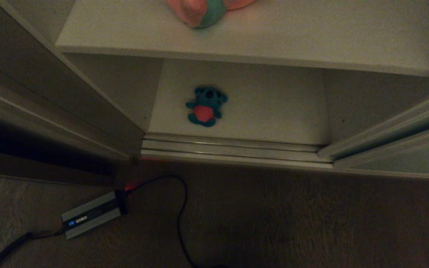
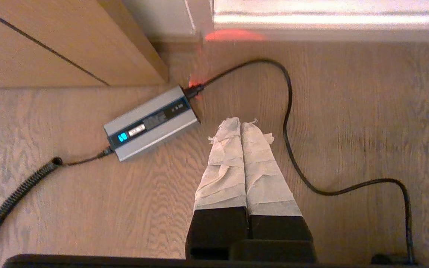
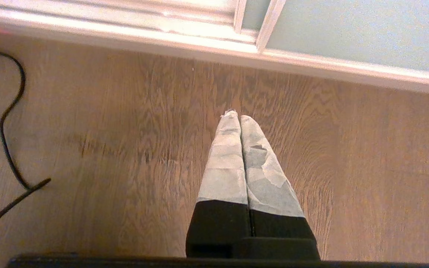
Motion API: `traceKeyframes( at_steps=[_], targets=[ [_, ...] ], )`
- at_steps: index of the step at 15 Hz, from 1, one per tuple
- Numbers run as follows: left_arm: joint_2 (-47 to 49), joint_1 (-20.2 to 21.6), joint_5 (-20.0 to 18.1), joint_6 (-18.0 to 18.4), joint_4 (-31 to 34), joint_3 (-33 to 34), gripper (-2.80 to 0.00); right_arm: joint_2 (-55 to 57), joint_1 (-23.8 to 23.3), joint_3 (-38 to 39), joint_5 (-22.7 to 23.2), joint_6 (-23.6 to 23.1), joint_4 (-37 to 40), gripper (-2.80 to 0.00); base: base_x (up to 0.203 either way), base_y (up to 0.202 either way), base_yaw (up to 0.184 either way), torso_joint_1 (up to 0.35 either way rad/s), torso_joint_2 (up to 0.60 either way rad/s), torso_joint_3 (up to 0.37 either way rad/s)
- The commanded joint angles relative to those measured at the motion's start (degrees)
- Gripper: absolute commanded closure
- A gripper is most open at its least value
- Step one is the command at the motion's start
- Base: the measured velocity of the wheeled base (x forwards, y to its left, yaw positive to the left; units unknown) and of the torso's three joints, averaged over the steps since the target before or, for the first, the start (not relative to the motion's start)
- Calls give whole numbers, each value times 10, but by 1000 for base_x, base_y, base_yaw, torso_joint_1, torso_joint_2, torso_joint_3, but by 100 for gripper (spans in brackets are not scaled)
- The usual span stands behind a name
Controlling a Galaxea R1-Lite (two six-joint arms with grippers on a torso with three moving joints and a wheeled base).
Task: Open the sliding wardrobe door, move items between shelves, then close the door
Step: Place the pink doll on the lower shelf
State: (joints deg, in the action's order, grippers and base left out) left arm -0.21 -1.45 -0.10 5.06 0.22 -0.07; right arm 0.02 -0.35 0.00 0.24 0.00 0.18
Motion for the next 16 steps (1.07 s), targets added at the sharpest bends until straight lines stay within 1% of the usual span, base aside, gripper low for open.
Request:
traceKeyframes(
  at_steps=[1,11,16],
  targets=[
    [1,0,0,0,1,0,0,0,0,2,0,0,0,0,0,0,0,-2,7,212],
    [2,0,0,0,1,1,0,0,0,2,0,0,0,0,0,0,0,2,1,202],
    [1,0,0,-5,0,1,0,0,0,2,0,0,0,0,0,0,0,0,3,201]
  ],
)
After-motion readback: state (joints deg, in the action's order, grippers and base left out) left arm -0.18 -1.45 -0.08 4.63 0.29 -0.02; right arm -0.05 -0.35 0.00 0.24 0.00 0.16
